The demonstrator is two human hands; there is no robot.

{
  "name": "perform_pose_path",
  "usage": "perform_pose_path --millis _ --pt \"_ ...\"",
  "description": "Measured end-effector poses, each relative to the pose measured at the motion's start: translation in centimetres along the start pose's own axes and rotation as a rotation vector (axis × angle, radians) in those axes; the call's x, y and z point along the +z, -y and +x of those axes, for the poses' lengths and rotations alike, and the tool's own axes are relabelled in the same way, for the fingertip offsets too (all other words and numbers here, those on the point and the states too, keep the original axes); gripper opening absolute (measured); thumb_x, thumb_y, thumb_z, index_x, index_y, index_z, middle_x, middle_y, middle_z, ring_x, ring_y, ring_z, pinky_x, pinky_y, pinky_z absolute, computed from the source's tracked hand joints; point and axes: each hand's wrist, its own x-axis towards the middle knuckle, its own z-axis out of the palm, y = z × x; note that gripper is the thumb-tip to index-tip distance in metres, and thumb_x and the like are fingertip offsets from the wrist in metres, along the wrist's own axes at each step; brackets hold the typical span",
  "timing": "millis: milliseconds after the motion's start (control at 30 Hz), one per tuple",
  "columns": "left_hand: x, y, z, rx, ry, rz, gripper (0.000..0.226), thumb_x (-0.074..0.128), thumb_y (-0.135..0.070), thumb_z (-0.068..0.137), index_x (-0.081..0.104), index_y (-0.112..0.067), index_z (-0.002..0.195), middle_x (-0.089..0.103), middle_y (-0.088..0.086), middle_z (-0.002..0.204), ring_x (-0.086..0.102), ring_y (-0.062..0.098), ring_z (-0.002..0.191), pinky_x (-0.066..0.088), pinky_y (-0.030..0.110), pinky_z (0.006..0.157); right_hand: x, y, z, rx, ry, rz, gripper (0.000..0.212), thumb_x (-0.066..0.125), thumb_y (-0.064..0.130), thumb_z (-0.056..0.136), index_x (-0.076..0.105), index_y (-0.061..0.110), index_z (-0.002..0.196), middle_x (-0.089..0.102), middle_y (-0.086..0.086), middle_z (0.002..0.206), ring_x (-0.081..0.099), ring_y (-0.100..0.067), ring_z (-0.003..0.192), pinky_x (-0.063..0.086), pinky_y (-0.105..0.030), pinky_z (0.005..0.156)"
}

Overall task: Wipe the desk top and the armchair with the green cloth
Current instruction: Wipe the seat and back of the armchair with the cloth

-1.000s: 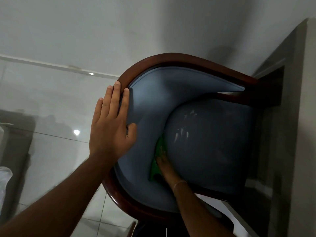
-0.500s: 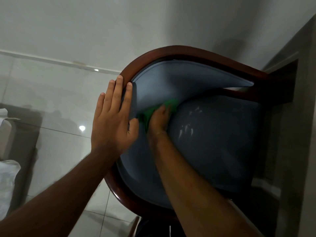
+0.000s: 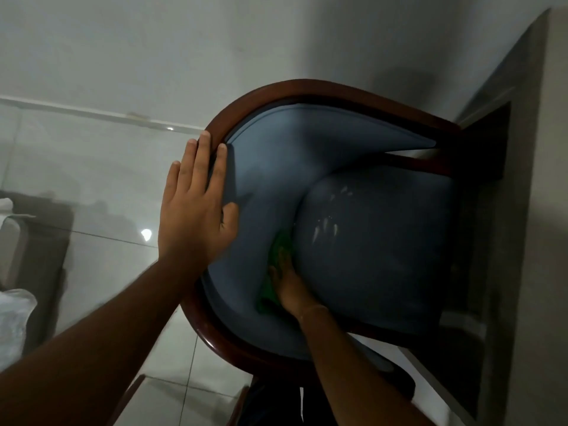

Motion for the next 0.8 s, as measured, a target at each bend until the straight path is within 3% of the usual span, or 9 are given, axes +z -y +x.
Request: perform_pose_path --millis 67,133,200,333,467,567,633,733,800 --pt "0.0 -0.1 0.1 0.005 -0.001 0.003 0.085 0.038 -0.036 0.094 0.01 -0.017 0.173 0.004 0.012 0.183 0.002 0.031 0.169 0.016 0.057 0.135 -1.9 -3.3 -1.7 -0.062 0.18 -0.207 0.063 0.04 0.035 0.112 0.012 0.025 0.167 0.02 0.001 0.173 0.024 -0.016 0.156 0.017 -0.031 0.129" --pt "-0.1 -0.1 0.2 0.004 -0.004 0.002 0.085 0.037 -0.036 0.095 0.01 -0.017 0.173 0.004 0.012 0.183 0.002 0.031 0.17 0.016 0.056 0.135 -5.0 -7.1 -3.1 0.009 0.309 -0.339 0.06 0.039 0.04 0.112 0.02 0.023 0.166 0.022 -0.001 0.173 0.027 -0.02 0.156 0.016 -0.034 0.13" --pt "0.0 0.0 0.2 0.001 -0.001 0.0 0.084 0.037 -0.037 0.095 0.009 -0.018 0.173 0.003 0.011 0.183 0.001 0.029 0.17 0.015 0.055 0.136 -7.7 -8.1 -3.4 0.135 0.314 -0.342 0.056 0.043 0.036 0.112 0.032 0.014 0.162 0.03 -0.01 0.17 0.034 -0.027 0.153 0.021 -0.036 0.129" --pt "-0.1 0.1 0.0 -0.003 0.001 -0.022 0.085 0.038 -0.036 0.094 0.01 -0.019 0.173 0.003 0.01 0.183 0.0 0.028 0.17 0.014 0.053 0.136 -8.6 -9.2 -4.8 0.213 0.213 -0.191 0.052 0.048 0.022 0.111 0.037 0.004 0.158 0.036 -0.016 0.166 0.038 -0.031 0.151 0.028 -0.03 0.121" --pt "-0.1 0.1 -0.1 -0.01 0.014 -0.066 0.085 0.037 -0.035 0.094 0.008 -0.021 0.173 0.002 0.006 0.184 -0.002 0.024 0.17 0.009 0.048 0.137 -8.7 -9.7 -6.0 0.252 0.078 0.177 0.047 0.057 0.013 0.105 0.048 0.001 0.15 0.049 -0.015 0.156 0.053 -0.027 0.135 0.038 -0.02 0.103" --pt "-0.1 0.1 -0.7 -0.042 0.022 -0.092 0.086 0.037 -0.036 0.094 0.006 -0.022 0.173 0.0 0.004 0.184 -0.004 0.021 0.17 0.005 0.044 0.137 -9.6 -10.1 -5.5 0.295 -0.018 0.552 0.047 0.07 0.023 0.094 0.06 0.008 0.137 0.06 -0.014 0.146 0.061 -0.026 0.124 0.044 -0.038 0.115" --pt "0.0 -1.0 -1.6 -0.066 0.014 -0.09 0.087 0.038 -0.038 0.095 0.004 -0.021 0.173 0.001 0.007 0.184 -0.002 0.023 0.17 0.006 0.046 0.137 -10.6 -9.6 -4.3 0.285 -0.049 0.651 0.047 0.062 0.031 0.102 0.058 0.008 0.142 0.067 -0.016 0.131 0.065 -0.035 0.12 0.053 -0.046 0.107" --pt "1.4 -4.4 -5.0 0.002 0.089 -0.156 0.089 0.041 -0.042 0.095 0.003 -0.02 0.173 0.003 0.006 0.184 0.0 0.022 0.17 0.009 0.048 0.137 -11.6 -8.3 -1.7 0.145 -0.207 0.54 0.047 0.056 0.034 0.106 0.055 0.01 0.147 0.061 -0.019 0.144 0.064 -0.034 0.124 0.052 -0.045 0.109" --pt "2.7 -6.7 -8.4 0.075 0.205 -0.165 0.09 0.044 -0.044 0.095 0.006 -0.022 0.173 0.006 0.004 0.183 0.003 0.021 0.17 0.012 0.049 0.136 -10.8 -7.8 0.0 -0.055 -0.336 0.277 0.048 0.049 0.03 0.11 0.047 0.012 0.155 0.043 -0.017 0.163 0.049 -0.032 0.144 0.04 -0.044 0.123"
